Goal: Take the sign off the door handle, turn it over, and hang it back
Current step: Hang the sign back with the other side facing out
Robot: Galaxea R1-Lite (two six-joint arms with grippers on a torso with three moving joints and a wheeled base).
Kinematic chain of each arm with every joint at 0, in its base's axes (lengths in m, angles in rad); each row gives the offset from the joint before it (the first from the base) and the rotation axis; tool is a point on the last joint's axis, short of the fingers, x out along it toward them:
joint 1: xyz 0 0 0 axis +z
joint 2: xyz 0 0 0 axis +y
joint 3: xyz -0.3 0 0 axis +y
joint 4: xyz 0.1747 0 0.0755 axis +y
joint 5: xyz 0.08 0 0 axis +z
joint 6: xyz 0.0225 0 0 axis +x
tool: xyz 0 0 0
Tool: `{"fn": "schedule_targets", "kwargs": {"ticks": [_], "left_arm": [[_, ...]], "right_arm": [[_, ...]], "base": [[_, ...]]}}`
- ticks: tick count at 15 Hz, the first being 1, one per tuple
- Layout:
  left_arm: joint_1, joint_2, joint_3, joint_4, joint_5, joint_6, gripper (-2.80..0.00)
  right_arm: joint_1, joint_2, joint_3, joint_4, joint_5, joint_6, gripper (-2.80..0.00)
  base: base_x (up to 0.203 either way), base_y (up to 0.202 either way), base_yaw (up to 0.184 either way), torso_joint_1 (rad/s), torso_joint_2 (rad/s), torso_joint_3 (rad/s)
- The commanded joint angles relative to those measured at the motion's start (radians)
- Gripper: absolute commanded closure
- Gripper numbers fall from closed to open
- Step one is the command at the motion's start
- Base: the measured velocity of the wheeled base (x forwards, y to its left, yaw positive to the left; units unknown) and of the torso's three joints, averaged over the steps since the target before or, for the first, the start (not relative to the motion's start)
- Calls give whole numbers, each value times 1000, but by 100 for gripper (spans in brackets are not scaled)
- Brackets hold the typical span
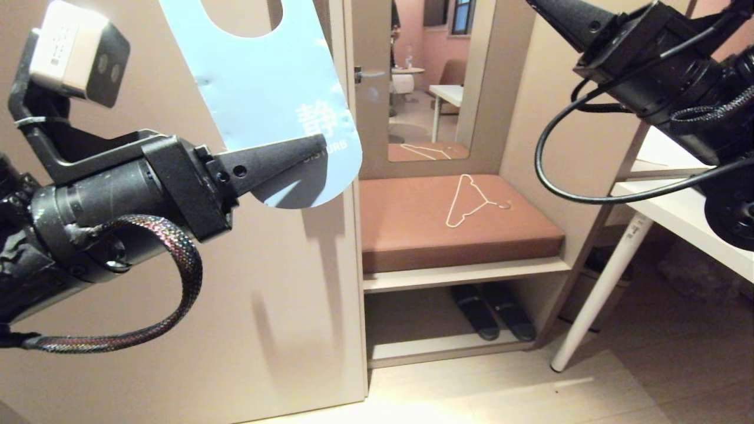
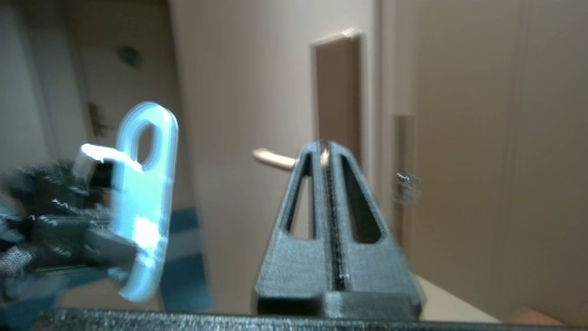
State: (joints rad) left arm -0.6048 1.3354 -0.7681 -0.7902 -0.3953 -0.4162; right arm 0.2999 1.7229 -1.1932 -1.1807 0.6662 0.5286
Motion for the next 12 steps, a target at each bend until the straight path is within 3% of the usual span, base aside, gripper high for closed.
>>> {"fn": "schedule_targets", "kwargs": {"ticks": [1,4,7,9,12], "left_arm": [[11,-14,1,-3,-3,-2,0],[28,-19,1,-1,-4,-1,0],[28,-24,3,0,-2,4,0],[30,-26,11,-4,0,10,0],[30,-63,50,-5,0,11,0]], "right_arm": [[-33,-11,31,-1,4,-40,0],[-145,-35,83,87,-1,-187,0],[-281,-89,222,192,-12,-411,0],[-343,-139,353,234,-105,-517,0],[-430,-229,586,245,-252,-596,0]], "base": [[0,0,0,0,0,0],[0,0,0,0,0,0],[0,0,0,0,0,0],[0,0,0,0,0,0],[0,0,0,0,0,0]]}}
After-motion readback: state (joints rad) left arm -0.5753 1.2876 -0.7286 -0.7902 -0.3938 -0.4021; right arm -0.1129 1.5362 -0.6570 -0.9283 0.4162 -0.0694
